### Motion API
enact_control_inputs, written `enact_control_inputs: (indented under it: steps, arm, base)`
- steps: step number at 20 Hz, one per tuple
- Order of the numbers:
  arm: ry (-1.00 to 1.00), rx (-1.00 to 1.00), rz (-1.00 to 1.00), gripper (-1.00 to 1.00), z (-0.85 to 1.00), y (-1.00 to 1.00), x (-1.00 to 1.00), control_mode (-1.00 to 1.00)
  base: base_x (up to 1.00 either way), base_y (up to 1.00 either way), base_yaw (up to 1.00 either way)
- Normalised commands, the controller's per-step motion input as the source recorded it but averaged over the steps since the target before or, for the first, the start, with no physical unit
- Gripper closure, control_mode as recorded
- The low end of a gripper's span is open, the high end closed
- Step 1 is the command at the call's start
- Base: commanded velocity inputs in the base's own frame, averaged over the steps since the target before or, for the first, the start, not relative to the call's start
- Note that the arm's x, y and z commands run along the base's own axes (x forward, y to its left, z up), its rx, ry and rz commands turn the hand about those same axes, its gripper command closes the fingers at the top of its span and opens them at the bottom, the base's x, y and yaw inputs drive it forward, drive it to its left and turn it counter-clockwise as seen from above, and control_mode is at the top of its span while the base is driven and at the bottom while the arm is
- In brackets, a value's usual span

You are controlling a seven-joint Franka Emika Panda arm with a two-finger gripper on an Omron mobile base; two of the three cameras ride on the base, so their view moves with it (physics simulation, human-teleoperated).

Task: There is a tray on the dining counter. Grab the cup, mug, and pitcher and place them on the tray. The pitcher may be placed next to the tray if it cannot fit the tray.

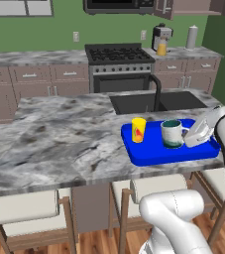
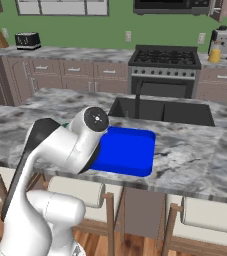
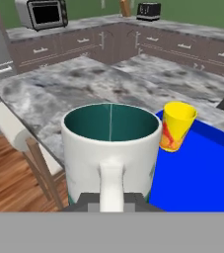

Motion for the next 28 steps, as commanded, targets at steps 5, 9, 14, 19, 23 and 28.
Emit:
enact_control_inputs:
  steps: [5, 9, 14, 19, 23, 28]
  arm:
    - [0.00, 0.06, 0.06, 1.00, -0.22, 0.00, 0.31, -1.00]
    - [0.00, 0.06, 0.06, 1.00, -0.15, 0.00, 0.35, -1.00]
    - [0.00, 0.03, 0.06, 1.00, -0.18, 0.00, 0.41, -1.00]
    - [0.00, 0.00, 0.05, 1.00, -0.22, 0.00, 0.37, -1.00]
    - [0.00, 0.00, 0.04, 1.00, -0.23, 0.00, 0.28, -1.00]
    - [0.05, 0.00, 0.05, 1.00, -0.24, 0.00, 0.18, -1.00]
  base:
    - [0.00, 0.00, 0.00]
    - [0.00, 0.00, 0.00]
    - [0.00, 0.00, 0.00]
    - [0.00, 0.00, 0.00]
    - [0.00, 0.00, 0.00]
    - [0.00, 0.00, 0.00]
